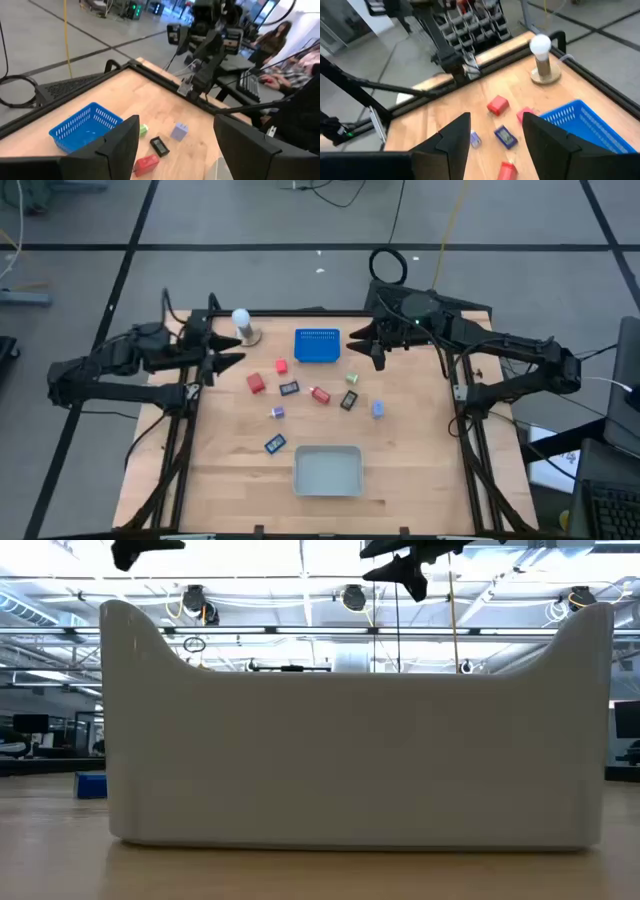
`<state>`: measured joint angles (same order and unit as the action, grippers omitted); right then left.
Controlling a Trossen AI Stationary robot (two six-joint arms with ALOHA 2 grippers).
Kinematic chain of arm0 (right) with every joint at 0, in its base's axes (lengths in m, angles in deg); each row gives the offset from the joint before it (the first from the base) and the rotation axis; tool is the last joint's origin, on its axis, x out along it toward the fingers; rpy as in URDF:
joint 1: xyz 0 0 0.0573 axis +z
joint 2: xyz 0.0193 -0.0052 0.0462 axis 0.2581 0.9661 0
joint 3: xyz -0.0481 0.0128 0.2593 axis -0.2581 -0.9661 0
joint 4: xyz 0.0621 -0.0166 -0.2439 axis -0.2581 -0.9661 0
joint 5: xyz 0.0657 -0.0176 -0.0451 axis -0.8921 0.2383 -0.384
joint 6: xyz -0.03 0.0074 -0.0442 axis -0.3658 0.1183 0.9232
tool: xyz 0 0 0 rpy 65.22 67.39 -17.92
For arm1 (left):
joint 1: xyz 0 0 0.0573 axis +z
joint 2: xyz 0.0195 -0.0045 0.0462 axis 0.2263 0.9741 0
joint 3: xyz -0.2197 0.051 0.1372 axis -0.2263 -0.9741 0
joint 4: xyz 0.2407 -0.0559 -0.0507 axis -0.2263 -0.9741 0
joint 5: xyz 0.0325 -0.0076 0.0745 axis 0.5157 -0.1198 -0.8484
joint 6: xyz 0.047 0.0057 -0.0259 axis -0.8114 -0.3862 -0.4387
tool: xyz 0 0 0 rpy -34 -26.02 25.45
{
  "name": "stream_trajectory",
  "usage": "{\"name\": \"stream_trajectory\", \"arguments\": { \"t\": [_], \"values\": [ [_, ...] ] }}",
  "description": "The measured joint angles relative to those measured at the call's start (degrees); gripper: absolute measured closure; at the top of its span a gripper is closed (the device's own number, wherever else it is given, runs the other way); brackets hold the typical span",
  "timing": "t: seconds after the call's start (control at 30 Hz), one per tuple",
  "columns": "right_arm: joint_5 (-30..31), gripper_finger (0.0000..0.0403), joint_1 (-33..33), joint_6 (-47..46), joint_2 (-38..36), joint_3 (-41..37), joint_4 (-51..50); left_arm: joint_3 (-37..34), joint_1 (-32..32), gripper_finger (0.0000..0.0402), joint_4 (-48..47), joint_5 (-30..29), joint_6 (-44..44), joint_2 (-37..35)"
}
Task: Pick & Place Office items
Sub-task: Put the blue charger adapter into the gray bin
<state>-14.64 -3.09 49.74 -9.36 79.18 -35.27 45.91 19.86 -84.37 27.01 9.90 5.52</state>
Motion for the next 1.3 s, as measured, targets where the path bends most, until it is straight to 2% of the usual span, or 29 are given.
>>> {"name": "stream_trajectory", "arguments": {
  "t": [0.4,0.7,0.9,1.03,1.3],
  "values": [
    [-0.13,0.0232,-0.64,-0.87,-0.02,0.33,-3.12,0.00,0.00,0.0147,7.42,-0.54,-0.03,6.61],
    [-0.31,0.0232,0.24,-3.28,-0.02,0.33,-2.89,0.00,0.00,0.0147,10.83,-0.48,0.12,6.63],
    [-4.58,0.0232,2.04,-10.81,-0.02,0.31,-3.14,0.00,0.00,0.0147,10.68,-0.44,1.46,6.61],
    [-4.98,0.0232,4.02,-15.19,-0.02,0.31,-5.50,0.00,0.00,0.0147,10.66,-0.43,2.52,6.61],
    [-4.55,0.0232,6.95,-14.47,-0.02,0.27,-11.82,0.00,-0.15,0.0147,10.66,-0.39,3.08,6.61]
  ]
}}
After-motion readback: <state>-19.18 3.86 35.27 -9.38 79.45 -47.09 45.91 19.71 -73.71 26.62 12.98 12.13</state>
